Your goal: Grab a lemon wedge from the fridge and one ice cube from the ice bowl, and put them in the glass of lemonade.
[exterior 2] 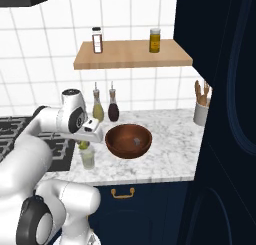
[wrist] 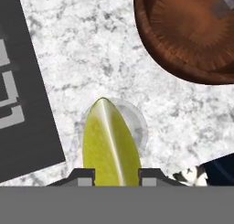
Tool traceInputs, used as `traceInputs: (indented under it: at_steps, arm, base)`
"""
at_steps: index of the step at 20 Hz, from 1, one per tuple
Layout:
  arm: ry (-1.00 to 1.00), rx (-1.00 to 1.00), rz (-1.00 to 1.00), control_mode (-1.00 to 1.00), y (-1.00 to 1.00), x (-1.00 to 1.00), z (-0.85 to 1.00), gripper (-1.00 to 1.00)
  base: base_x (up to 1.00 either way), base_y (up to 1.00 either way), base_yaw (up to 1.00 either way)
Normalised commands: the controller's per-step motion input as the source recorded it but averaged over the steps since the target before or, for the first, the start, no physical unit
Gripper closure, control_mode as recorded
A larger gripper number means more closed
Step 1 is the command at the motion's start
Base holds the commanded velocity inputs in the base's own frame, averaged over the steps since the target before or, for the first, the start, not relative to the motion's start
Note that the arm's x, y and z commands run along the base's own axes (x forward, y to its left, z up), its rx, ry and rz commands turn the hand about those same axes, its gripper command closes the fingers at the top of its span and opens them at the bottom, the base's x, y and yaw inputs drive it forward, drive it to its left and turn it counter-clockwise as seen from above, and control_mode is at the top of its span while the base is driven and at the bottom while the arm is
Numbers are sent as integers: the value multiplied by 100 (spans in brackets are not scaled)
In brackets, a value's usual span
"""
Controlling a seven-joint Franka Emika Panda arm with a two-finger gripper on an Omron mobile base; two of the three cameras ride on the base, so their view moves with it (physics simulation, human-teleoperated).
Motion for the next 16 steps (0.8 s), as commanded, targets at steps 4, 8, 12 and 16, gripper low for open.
traceInputs:
  at_steps: [4,8,12,16]
  arm:
    - [1,-1,0,-100,0,33,0,100]
    - [2,-2,0,-100,6,12,-18,100]
    - [-1,0,0,-100,0,0,-44,100]
    - [-15,0,0,-100,0,0,-3,100]
  base:
    - [0,0,0]
    - [0,0,0]
    - [0,0,0]
    - [0,0,0]
